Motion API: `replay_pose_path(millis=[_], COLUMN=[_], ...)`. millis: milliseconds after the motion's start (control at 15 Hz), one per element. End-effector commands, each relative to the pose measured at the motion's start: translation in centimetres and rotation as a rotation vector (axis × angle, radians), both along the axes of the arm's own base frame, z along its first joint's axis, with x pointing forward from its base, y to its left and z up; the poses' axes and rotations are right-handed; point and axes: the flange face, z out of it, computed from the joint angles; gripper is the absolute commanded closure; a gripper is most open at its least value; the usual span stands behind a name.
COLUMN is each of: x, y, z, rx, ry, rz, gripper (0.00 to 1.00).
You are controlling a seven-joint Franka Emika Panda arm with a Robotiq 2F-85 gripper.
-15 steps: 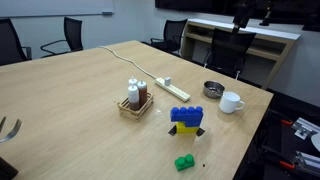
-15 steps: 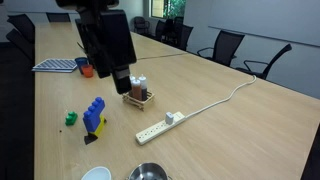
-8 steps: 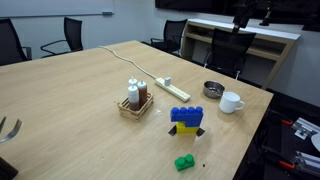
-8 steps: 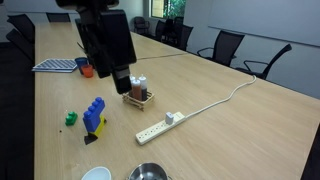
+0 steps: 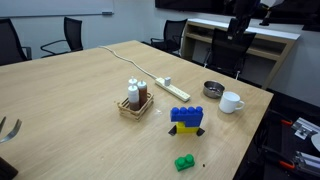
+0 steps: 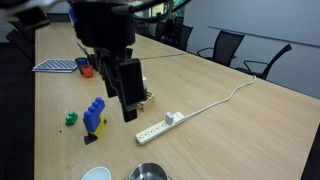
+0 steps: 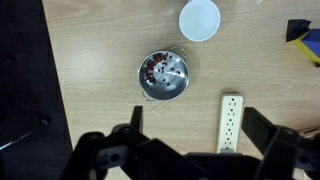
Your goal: Move the pot to the left
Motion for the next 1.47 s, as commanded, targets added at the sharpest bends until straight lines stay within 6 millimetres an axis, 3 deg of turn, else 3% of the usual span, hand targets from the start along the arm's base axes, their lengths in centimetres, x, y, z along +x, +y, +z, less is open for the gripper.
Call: replay_pose_path(millis=[0, 333, 400, 533, 867, 1400], x=[1.8, 3.5, 2.6, 3.2, 3.8, 5.0], y=[-0.7, -0.9, -0.7, -0.8, -0.8, -1.1], z=[-3.1, -8.7, -8.1, -9.3, -9.5, -18.3], rx=[0.086, 0.072, 0.086, 0.084, 0.094, 0.132], ry=[0.034, 0.123, 0.118, 0.136, 0.128, 0.186], rz=[-0.019, -0.024, -0.024, -0.024, -0.021, 0.028], gripper=[0.0, 0.0, 0.0, 0.0, 0.0, 0.0])
